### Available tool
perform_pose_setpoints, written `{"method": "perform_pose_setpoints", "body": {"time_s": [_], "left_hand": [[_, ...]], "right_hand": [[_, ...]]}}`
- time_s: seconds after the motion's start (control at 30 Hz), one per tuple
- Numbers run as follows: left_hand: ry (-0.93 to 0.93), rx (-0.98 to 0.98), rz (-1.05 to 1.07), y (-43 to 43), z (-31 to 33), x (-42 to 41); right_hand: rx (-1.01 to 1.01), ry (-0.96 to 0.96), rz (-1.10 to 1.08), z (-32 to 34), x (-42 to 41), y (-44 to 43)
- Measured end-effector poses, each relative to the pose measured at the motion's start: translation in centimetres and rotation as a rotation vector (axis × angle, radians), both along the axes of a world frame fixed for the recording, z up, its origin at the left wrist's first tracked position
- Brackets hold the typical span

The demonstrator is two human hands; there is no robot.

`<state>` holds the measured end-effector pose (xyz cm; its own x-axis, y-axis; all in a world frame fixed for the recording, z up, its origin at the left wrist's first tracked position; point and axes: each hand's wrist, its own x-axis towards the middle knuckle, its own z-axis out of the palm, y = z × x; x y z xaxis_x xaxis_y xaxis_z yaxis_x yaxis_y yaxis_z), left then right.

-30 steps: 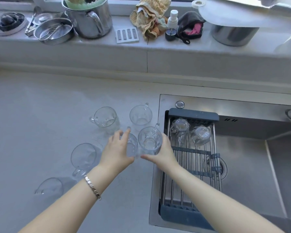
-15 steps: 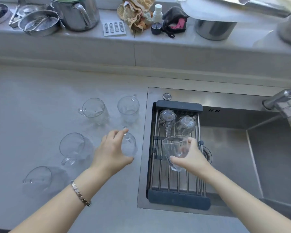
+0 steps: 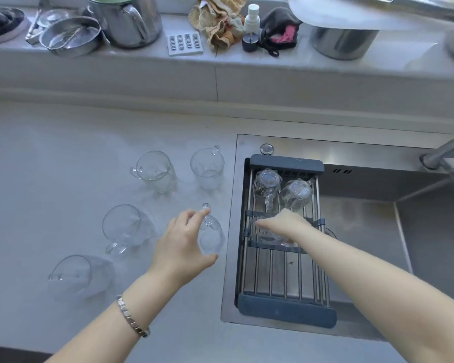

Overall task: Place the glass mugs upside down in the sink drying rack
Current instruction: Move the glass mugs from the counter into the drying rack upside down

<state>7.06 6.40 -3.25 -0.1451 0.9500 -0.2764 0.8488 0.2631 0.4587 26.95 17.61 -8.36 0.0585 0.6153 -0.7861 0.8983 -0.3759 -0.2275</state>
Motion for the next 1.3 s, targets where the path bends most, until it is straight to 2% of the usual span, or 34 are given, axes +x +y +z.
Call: {"method": "perform_pose_setpoints", "body": {"time_s": [0.07,0.17,0.27,0.4,0.47,0.6,0.7,0.77,0.87,1.0,1.17,1.3], "left_hand": [[0.006,0.008,0.011,-0.3,0.1,-0.5],[0.015,-0.001,0.028,-0.6,0.1,-1.0],[0.016,-0.011,0.035,-0.6,0.0,-1.1],[-0.017,-0.030,0.029,0.0,0.4,0.0],[-0.164,-0.019,0.102,0.6,0.8,0.9],[-0.620,-0.139,0.318,2.5,1.9,3.7],[-0.941,-0.306,0.398,3.5,2.1,6.3],[-1.012,-0.371,0.363,3.8,1.7,7.5],[-0.947,-0.442,0.251,4.3,1.1,8.1],[-0.668,-0.401,0.204,4.5,0.5,7.0],[-0.556,-0.390,0.227,3.9,-0.3,4.7],[-0.500,-0.373,0.215,3.2,-0.5,3.3]], "right_hand": [[0.060,-0.051,-0.035,-0.6,-1.4,0.7],[0.102,-0.001,-0.177,-2.0,-2.6,0.7],[0.159,0.147,-0.259,-2.0,-2.1,-0.3],[0.255,0.401,-0.223,0.4,1.5,-3.1],[0.278,0.481,-0.151,1.6,3.2,-5.1],[0.361,0.662,0.072,3.2,4.1,-8.7],[0.573,0.769,-0.020,3.6,4.1,-9.4],[0.737,0.784,-0.066,3.7,4.7,-8.9],[0.796,0.703,0.076,4.2,6.5,-7.6],[0.740,0.338,0.442,3.7,9.4,-5.2],[0.583,-0.052,0.833,1.9,9.5,-2.0],[0.519,-0.205,1.022,0.2,8.4,-0.6]]}}
